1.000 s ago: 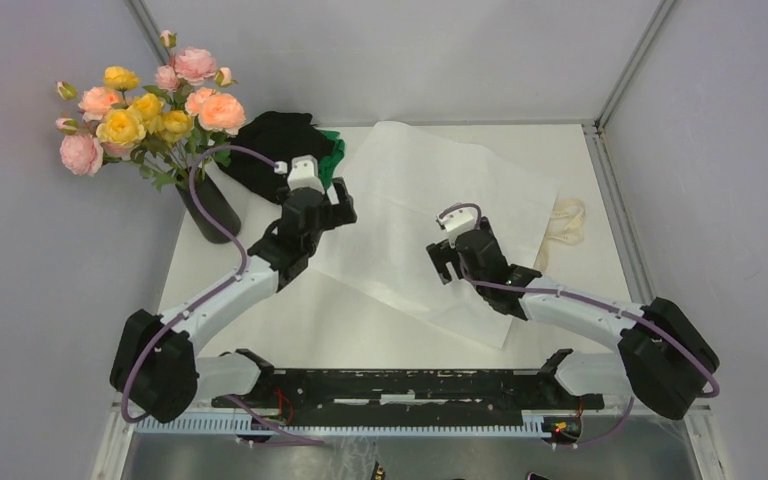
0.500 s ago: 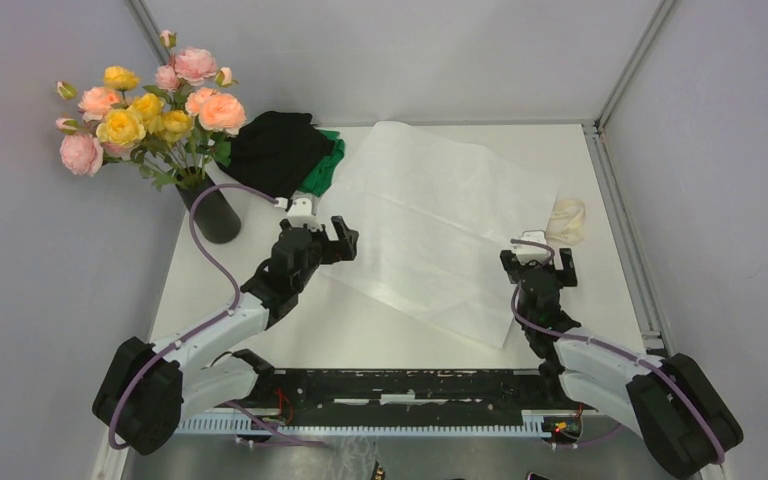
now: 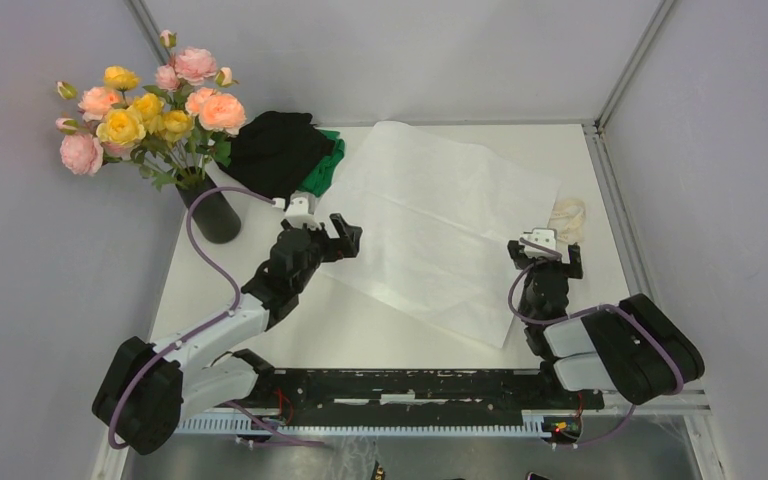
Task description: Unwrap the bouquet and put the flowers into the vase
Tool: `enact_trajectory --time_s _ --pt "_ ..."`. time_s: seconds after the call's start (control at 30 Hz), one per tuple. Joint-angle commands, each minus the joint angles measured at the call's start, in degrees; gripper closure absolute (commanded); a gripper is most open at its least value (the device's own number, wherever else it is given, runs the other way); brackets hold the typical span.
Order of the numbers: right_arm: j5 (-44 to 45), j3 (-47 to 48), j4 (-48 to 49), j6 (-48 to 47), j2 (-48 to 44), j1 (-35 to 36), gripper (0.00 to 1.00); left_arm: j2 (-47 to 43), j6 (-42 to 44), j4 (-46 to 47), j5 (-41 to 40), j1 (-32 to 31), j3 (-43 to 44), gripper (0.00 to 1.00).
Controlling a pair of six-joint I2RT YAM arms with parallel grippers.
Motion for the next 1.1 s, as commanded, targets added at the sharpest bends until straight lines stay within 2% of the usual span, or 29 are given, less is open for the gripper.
enact_trajectory --time_s 0.0,0.23,0.33,0.5,0.67,0.8,0.83,0.87,0.9,0.97,1.07 --pt "-1.46 -7.56 12.31 -0.85 -0.56 -0.42 0.02 0.43 -3.59 3.93 -0.8 -0.25 -0.65 0.0" --pt "-1.26 -7.64 11.9 -0.53 -0.8 -0.47 0.02 0.98 -2.36 4.77 3.14 -0.34 -0.3 0.0" --pt "-1.58 -7.96 12.5 -0.6 -0.85 -0.41 0.02 0.55 -1.34 2.42 3.33 -0.43 0.85 0.0" --pt "-1.93 -5.73 8.24 -0.15 -0.54 -0.51 0.02 -0.17 0.26 1.54 4.99 -0.42 1.11 0.0" --pt "3.49 8.42 -11.47 2.07 5.19 -1.08 0.02 -1.65 1.86 -0.85 5.39 -0.44 2.46 0.0" --pt "0.91 20.74 -28.93 0.27 13.34 -0.11 0.02 -3.32 2.57 -4.22 4.21 -0.46 3.04 0.0" --pt "2.5 20.51 -27.34 -0.65 13.89 0.81 0.02 -3.86 2.61 -4.59 3.99 -0.43 2.86 0.0" --pt "3.96 17.67 -21.63 -2.06 13.04 1.23 0.02 -4.39 2.61 -4.92 3.61 -0.43 2.57 0.0" --pt "4.17 15.0 -19.46 -0.9 10.62 1.33 0.02 -5.02 2.61 -5.29 3.33 -0.5 2.29 0.0" --pt "3.84 7.08 -9.17 -0.27 5.37 0.83 0.02 -6.3 2.74 -6.07 3.07 -0.45 1.98 0.0" --pt "-3.54 -3.45 2.96 3.41 -1.07 -3.39 0.02 -8.04 2.87 -5.97 2.83 -0.47 1.11 0.0"
